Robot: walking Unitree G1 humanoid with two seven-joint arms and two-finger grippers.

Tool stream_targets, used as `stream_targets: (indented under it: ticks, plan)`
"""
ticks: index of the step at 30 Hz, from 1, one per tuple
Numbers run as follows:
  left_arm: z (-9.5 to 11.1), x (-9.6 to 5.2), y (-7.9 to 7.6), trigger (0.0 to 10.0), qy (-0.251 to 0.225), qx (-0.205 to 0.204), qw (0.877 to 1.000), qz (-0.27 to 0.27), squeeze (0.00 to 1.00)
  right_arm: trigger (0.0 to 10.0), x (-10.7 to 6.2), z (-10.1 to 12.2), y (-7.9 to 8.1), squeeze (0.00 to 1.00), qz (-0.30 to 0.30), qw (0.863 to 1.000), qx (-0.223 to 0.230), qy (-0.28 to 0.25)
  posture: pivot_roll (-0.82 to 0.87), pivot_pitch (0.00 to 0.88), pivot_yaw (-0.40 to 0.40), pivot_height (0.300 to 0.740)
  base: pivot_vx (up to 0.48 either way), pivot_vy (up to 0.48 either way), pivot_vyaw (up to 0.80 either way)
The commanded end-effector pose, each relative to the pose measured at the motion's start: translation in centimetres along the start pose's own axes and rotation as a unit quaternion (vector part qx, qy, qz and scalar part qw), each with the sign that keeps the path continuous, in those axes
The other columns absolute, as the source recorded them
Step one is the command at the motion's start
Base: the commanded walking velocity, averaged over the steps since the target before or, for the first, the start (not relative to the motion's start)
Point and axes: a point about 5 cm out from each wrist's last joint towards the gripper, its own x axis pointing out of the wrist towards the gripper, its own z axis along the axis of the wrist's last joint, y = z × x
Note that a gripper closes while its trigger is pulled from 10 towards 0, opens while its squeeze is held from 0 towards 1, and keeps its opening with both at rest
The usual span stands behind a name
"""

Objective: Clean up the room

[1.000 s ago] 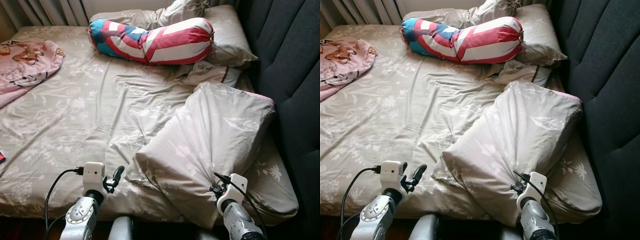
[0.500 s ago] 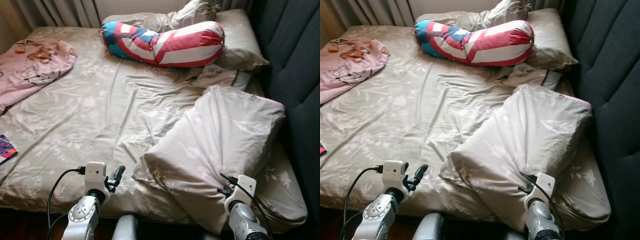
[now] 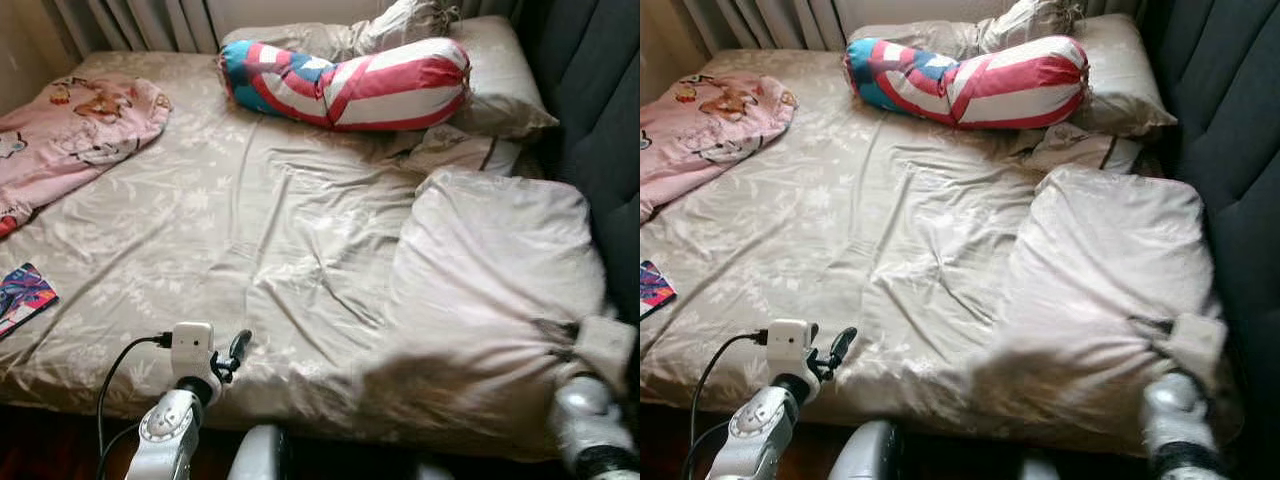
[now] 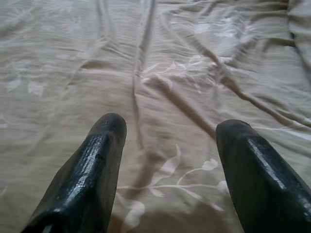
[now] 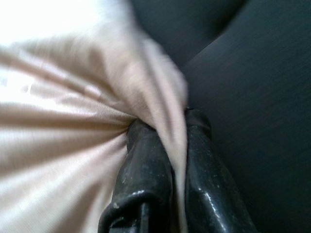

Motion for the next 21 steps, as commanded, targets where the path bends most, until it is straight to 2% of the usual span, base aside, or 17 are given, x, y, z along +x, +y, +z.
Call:
stream_targets:
  ticks: [1, 5, 9, 13, 14, 15, 16, 21]
  plan:
    - [-0.6, -0.3, 0.3, 10.0, 0.01, 0.006, 1.0, 0.004, 0.0, 10.0, 1.3, 3.1, -2.3, 0.0, -0.06, 0.997, 0.019, -0.047, -0.06, 0.115, 0.007, 0.649, 0.0, 0.0, 0.0]
    - [-0.8, -0.4, 0.3, 10.0, 0.012, 0.006, 1.0, 0.002, 0.0, 10.0, 2.1, 4.1, -3.9, 0.0, -0.085, 0.995, 0.01, -0.053, -0.06, 0.116, 0.008, 0.649, 0.0, 0.0, 0.0]
    - [-0.8, -0.4, 0.2, 10.0, 0.012, 0.007, 1.0, 0.001, 0.0, 10.0, 2.1, 4.0, -3.8, 0.0, -0.08, 0.996, 0.012, -0.047, -0.06, 0.117, 0.01, 0.649, 0.0, 0.0, 0.0]
    - [-0.8, -0.3, 0.2, 10.0, 0.015, 0.008, 1.0, 0.001, 0.0, 10.0, 1.6, 2.6, -2.8, 0.0, -0.058, 0.998, 0.025, -0.016, -0.05, 0.118, 0.015, 0.649, 0.0, 0.0, 0.0]
    - [-0.8, -0.3, 0.2, 10.0, 0.015, 0.008, 1.0, 0.0, 0.0, 10.0, 1.4, 2.3, -2.5, 0.6, -0.053, 0.998, 0.031, -0.011, -0.05, 0.118, 0.015, 0.649, 0.0, 0.0, 0.0]
    - [-0.8, -0.3, 0.2, 10.0, 0.015, 0.008, 1.0, 0.0, 0.0, 10.0, 1.4, 2.3, -2.5, 0.6, -0.053, 0.998, 0.031, -0.011, -0.05, 0.118, 0.015, 0.649, 0.0, 0.0, 0.0]
    - [-0.8, -0.3, 0.2, 10.0, 0.015, 0.008, 1.0, 0.0, 0.0, 10.0, 1.4, 2.1, -2.5, 1.0, -0.055, 0.998, 0.04, -0.008, -0.05, 0.118, 0.015, 0.649, 0.0, 0.0, 0.0]
    - [-0.9, -0.2, 0.1, 10.0, 0.016, 0.008, 1.0, -0.002, 0.0, 10.0, 1.2, 2.3, -2.4, 1.0, -0.058, 0.997, 0.041, -0.027, -0.05, 0.117, 0.016, 0.649, 0.0, 0.0, 0.0]
